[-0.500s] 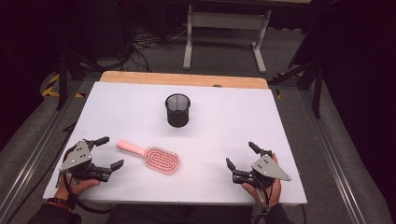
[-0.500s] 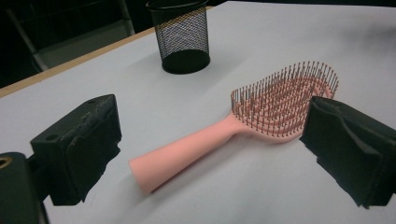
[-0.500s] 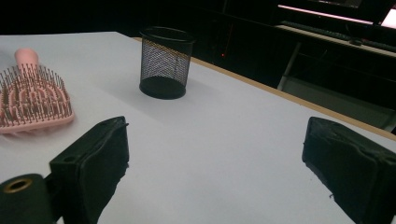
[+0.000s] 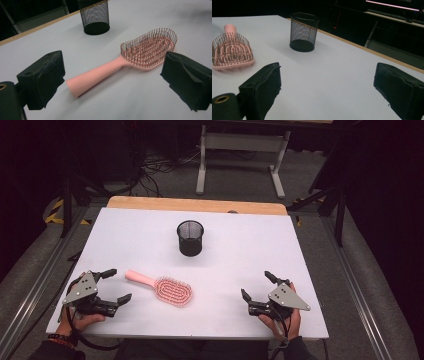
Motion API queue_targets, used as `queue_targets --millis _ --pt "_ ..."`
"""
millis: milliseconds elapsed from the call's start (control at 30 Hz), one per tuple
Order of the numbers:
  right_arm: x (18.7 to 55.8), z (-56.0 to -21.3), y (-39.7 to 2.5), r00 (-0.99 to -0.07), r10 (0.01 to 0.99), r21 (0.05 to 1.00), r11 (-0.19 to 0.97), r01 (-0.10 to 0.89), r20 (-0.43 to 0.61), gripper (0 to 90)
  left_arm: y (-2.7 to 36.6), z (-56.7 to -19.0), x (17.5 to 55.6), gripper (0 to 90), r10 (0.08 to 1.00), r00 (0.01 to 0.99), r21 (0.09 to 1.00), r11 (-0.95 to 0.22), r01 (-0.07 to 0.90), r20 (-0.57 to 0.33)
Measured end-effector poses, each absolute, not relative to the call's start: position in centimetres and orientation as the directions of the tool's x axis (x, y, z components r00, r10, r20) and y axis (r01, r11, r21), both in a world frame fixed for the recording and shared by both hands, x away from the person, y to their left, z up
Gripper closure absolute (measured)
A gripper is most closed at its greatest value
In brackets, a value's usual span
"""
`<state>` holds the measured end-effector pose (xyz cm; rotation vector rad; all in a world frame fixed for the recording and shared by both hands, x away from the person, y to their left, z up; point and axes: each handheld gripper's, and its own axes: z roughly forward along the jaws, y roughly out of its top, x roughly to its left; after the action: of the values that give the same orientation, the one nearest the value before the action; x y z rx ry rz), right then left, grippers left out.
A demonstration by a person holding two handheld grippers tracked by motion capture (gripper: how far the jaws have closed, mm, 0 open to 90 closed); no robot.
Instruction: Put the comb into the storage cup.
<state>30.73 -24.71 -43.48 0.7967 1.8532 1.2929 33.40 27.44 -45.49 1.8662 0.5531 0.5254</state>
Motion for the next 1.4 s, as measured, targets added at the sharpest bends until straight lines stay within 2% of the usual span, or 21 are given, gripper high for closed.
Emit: queue_targets --millis 267,333,500,600,633,667,767,900,933,1000,1100,1267,1400 --pt "30.6 -43.5 -24.7 -0.559 0.801 0.947 0.311 0.082 -0.215 8.4 27.1 -45.0 33.9 9.1 0.590 0.800 0.922 -0.362 0.135 0.114" --pt "30.6 -43.5 -24.8 -0.559 0.802 0.947 0.308 0.090 -0.208 8.4 26.9 -44.7 34.7 9.4 0.560 0.816 0.892 -0.431 0.138 0.144" --pt "30.6 -43.5 -24.9 -0.558 0.806 0.949 0.301 0.097 -0.199 8.4 26.4 -43.9 36.4 12.3 0.505 0.847 0.849 -0.510 0.139 0.164" --pt "30.7 -43.7 -25.0 -0.564 0.802 0.947 0.304 0.105 -0.195 8.4 25.0 -43.1 38.5 13.4 0.406 0.891 0.738 -0.661 0.134 0.202" --pt "30.7 -43.7 -25.0 -0.566 0.802 0.947 0.303 0.109 -0.191 8.4 24.7 -42.9 38.7 16.3 0.383 0.895 0.714 -0.691 0.114 0.228" --pt "30.7 -43.7 -24.9 -0.568 0.800 0.946 0.306 0.111 -0.192 8.4 23.9 -42.5 39.5 22.9 0.316 0.917 0.659 -0.748 0.082 0.245" --pt "30.7 -43.8 -24.8 -0.568 0.800 0.943 0.312 0.116 -0.195 8.7 23.0 -42.2 40.5 23.6 0.264 0.937 0.615 -0.785 0.071 0.228" --pt "30.7 -44.0 -24.6 -0.555 0.805 0.937 0.328 0.121 -0.210 9.1 20.5 -42.5 42.7 24.4 0.158 0.969 0.457 -0.888 0.055 0.189" --pt "30.7 -44.0 -24.6 -0.555 0.805 0.937 0.328 0.121 -0.210 9.1 20.5 -42.5 42.7 24.8 0.158 0.969 0.457 -0.888 0.055 0.189" --pt "30.8 -44.1 -24.5 -0.560 0.801 0.934 0.333 0.128 -0.209 9.1 19.7 -42.6 43.4 25.3 0.128 0.970 0.391 -0.919 0.038 0.208" --pt "30.9 -44.3 -24.5 -0.566 0.798 0.932 0.337 0.133 -0.208 9.1 18.2 -42.9 44.5 27.5 0.070 0.983 0.318 -0.948 0.012 0.171" --pt "30.9 -44.4 -24.5 -0.571 0.794 0.930 0.341 0.137 -0.206 9.1 16.8 -43.5 45.2 29.1 0.037 0.989 0.246 -0.969 0.000 0.146" --pt "30.8 -44.4 -24.5 -0.577 0.790 0.928 0.345 0.138 -0.208 9.2 16.4 -43.6 45.4 35.4 0.015 0.993 0.231 -0.973 -0.012 0.117"
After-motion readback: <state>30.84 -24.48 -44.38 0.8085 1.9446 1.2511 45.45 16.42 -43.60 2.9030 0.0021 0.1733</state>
